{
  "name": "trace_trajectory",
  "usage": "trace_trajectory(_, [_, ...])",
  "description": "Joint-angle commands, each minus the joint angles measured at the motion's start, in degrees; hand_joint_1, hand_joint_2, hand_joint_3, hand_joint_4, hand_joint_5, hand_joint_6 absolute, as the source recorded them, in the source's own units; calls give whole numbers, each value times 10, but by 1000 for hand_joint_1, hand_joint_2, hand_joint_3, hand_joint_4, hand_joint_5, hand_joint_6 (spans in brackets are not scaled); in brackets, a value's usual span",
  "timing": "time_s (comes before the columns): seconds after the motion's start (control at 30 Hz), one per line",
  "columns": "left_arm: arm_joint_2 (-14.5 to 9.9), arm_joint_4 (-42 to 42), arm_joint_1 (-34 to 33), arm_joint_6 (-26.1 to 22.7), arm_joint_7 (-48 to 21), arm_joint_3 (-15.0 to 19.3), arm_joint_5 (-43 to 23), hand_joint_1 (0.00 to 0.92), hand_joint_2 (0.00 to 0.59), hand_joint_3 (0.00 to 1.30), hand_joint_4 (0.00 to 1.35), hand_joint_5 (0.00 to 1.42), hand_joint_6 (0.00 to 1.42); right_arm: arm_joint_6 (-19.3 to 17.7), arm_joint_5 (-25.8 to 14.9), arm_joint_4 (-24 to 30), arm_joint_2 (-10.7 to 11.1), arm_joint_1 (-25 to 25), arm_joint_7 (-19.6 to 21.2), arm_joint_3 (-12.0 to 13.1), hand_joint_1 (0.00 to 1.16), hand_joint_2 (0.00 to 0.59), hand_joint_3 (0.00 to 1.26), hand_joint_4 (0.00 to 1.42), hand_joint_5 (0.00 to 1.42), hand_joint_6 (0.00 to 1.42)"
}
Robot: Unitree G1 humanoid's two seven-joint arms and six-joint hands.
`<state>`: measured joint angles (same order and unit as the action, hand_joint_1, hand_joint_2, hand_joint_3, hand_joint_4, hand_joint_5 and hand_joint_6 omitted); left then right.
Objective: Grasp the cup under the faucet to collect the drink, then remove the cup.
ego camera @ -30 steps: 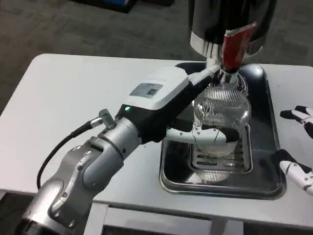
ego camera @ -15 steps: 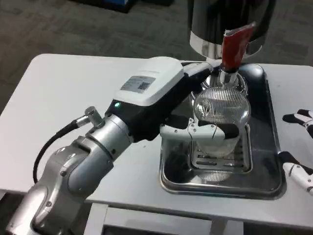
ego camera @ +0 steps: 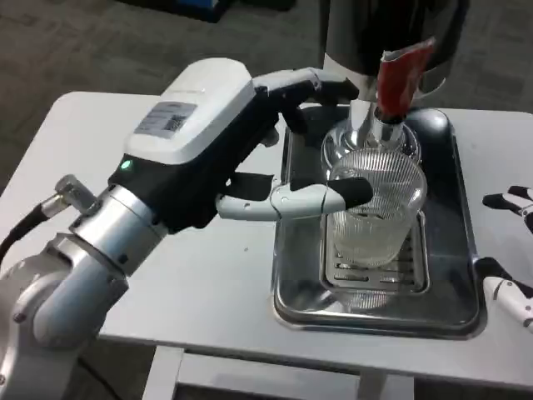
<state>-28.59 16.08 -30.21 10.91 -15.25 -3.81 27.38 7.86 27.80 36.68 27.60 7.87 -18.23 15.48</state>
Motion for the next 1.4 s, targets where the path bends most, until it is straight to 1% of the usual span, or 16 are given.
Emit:
trace_trajectory(0.03, [-11,32,14,-6,-11,17,-11,201,124,371,359,531,763,0,-2,10,-5,8,9,2,409,434,160,54,75,123])
trace_trajectory(0.13, [-15,50,19,-2,-6,26,-10,201,125,392,371,544,792,2,-1,12,-6,8,8,0,410,435,158,54,75,125])
trace_trajectory(0.33, [-13,62,10,1,-1,40,-11,201,125,396,376,545,791,4,-2,15,-5,9,7,2,412,435,162,54,75,127])
trace_trajectory(0.43, [-10,73,5,2,4,48,-16,201,125,397,376,545,789,5,-2,17,-4,10,6,3,412,435,164,54,75,128])
trace_trajectory(0.6, [5,86,2,21,29,60,-29,194,128,402,377,545,790,8,-4,18,-4,10,5,3,413,435,165,59,75,130])
trace_trajectory(0.87, [14,85,-13,25,35,65,-55,188,129,418,384,561,785,11,-4,19,-5,11,6,4,414,435,166,63,75,131])
trace_trajectory(0.9, [18,80,-14,25,33,64,-67,187,129,419,379,551,734,11,-4,19,-5,11,6,4,414,435,166,63,75,131])
trace_trajectory(0.93, [23,78,-15,22,31,64,-78,180,132,419,367,529,652,12,-4,19,-5,11,5,4,414,435,166,63,75,131])
trace_trajectory(0.97, [26,73,-18,25,29,63,-91,176,132,398,345,484,547,12,-5,19,-5,11,5,4,414,435,166,63,75,131])
trace_trajectory(1.0, [27,70,-20,28,28,63,-100,174,132,376,321,453,477,12,-5,19,-4,11,6,3,414,435,166,63,75,131])
trace_trajectory(1.07, [31,64,-28,36,31,62,-112,175,141,349,300,418,395,13,-4,19,-4,10,6,3,414,435,166,63,75,131])
trace_trajectory(1.13, [35,61,-35,39,36,64,-120,169,144,342,299,414,361,15,-4,20,-5,10,6,2,414,435,166,63,75,131])
trace_trajectory(1.23, [42,56,-41,44,42,69,-129,167,146,340,299,413,359,16,-3,21,-5,10,6,1,414,435,166,63,75,131])
trace_trajectory(1.4, [42,51,-50,50,39,71,-137,163,147,343,306,435,367,20,-3,23,-5,10,5,1,415,435,172,64,75,132])
